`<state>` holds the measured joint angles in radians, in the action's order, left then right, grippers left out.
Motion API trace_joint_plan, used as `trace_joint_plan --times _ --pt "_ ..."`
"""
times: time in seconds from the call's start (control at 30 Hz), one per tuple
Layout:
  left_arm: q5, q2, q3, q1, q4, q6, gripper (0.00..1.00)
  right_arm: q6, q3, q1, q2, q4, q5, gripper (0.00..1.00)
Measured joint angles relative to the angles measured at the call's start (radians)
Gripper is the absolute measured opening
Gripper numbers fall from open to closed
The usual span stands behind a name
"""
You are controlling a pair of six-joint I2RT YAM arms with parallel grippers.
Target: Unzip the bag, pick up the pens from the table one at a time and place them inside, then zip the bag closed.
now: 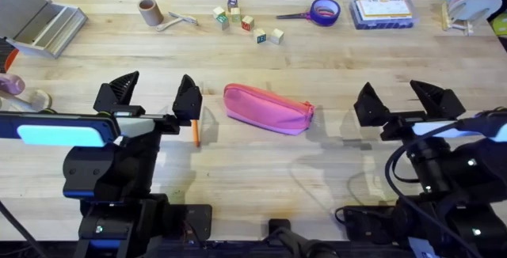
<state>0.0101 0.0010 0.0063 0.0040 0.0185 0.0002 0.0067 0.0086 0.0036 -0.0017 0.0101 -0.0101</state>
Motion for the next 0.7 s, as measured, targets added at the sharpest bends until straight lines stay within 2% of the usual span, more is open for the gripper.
trace_joint_plan --times 0.5,0.6,0.7 --pt "0.005 0.0 0.0 0.0 -0.018 0.0 0.993 0.001 0.0 0.0 0.0 0.005 0.004 0.996" --pt "0.034 0.0 0.0 0.0 -0.022 0.0 0.992 0.009 0.006 0.0 0.0 0.02 0.006 0.996" --pt "0.074 0.0 0.014 0.0 0.017 0.001 0.991 0.017 0.047 0.0 0.0 0.11 0.013 0.996"
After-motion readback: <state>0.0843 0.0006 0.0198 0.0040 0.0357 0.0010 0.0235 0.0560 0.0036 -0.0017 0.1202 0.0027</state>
